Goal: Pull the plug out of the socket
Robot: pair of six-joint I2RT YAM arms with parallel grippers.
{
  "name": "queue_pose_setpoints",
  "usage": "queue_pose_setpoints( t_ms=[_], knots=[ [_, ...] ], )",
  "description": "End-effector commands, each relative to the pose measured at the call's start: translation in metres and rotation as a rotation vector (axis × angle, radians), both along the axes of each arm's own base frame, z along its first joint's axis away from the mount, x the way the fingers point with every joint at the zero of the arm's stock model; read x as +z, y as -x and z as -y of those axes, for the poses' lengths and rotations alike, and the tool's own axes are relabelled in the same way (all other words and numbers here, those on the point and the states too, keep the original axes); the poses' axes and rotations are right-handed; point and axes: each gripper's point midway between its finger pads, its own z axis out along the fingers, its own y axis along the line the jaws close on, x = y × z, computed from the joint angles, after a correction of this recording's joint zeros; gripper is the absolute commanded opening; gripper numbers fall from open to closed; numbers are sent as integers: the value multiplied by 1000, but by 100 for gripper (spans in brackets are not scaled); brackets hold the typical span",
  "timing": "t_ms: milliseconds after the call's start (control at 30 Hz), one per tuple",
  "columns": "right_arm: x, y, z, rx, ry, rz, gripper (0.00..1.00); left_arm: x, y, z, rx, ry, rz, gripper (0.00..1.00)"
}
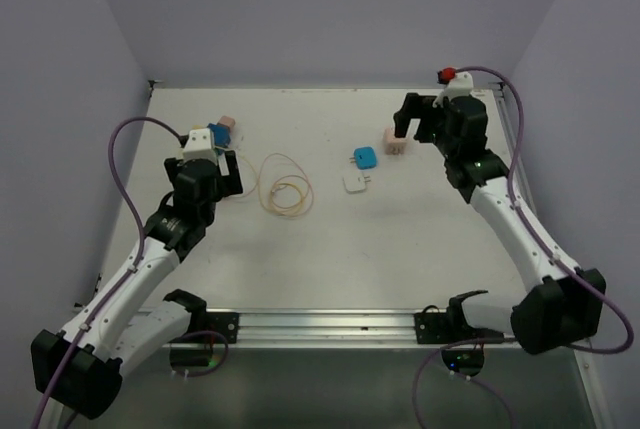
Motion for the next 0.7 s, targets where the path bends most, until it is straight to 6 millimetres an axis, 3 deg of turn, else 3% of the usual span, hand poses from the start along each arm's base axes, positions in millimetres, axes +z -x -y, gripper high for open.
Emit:
queue_pose_setpoints(
  t_ms=[0,100,300,433,667],
  knots=[
    [-7,47,-11,79,-108,-34,99,9,-10,-4,42,17,35,100],
    [-3,83,-18,151,-169,-10,99,0,-12,-10,89,10,6,99],
    [-9,128,-25,256,-203,30,99,-11,-26,-20,174,70,-38,99],
    [-18,140,-27,278,-228,35,99,-25,-33,-35,300,156,-77,100],
    [-28,153,-35,330,-251,36,99,-53,-52,-43,485,250,-75,98]
  ],
)
